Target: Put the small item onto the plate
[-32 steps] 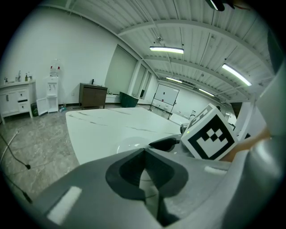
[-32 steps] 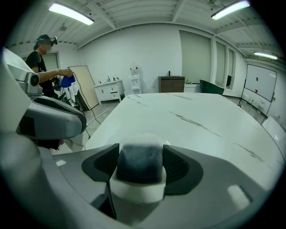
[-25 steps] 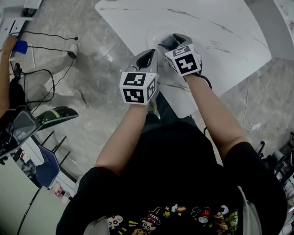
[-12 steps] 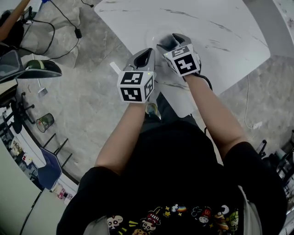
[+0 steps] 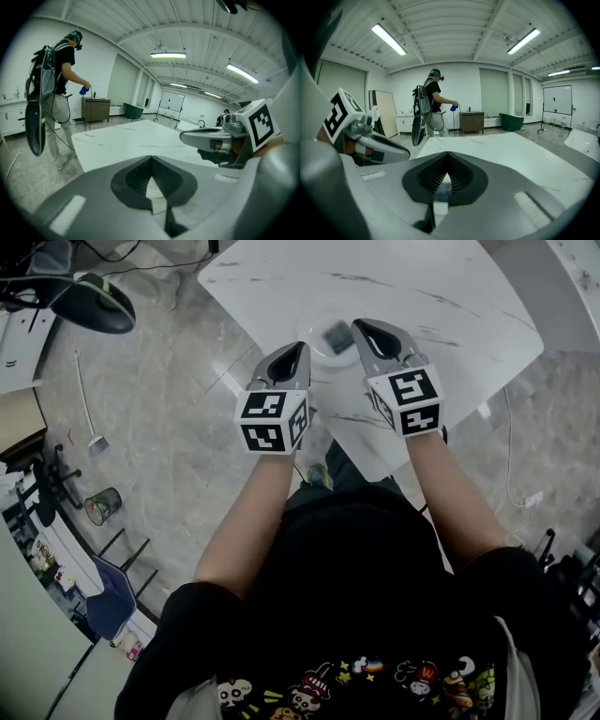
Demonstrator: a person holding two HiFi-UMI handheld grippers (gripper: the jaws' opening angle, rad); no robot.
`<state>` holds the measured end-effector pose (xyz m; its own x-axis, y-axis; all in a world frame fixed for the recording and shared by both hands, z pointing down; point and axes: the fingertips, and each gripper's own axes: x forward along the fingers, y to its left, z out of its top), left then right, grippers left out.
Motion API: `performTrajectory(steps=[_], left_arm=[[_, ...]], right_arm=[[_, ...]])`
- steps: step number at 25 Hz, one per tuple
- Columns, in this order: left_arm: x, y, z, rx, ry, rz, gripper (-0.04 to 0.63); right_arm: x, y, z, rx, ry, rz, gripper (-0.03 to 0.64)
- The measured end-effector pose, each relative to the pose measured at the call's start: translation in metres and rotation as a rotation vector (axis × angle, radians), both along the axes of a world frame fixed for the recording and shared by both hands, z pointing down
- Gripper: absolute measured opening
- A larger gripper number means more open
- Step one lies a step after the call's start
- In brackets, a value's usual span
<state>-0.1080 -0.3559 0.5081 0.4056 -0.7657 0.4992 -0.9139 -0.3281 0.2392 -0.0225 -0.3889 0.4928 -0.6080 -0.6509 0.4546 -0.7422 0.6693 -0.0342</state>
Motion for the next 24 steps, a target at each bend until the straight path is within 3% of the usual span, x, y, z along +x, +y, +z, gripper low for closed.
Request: performTrajectory(steps=[7,12,24], left_arm=[[-0.001,-0.005,-0.047,0.125,-0.057,-0.006,0.0],[0.0,-0.003,-0.072,0.19,-0.081,-0.019,0.0],[0.0,-0.013,-0.065,0.189,-0.077,-0.041,0.0]], right_arm=[[0.045,0.004,-0.078,0.183,-0.055,0.115,0.02],[0.063,0.005,-0.079,0.181,-0.07,0.144,0.02],[0.061,-0.002,-0.059,0.158,-0.077,0.134,0.02]])
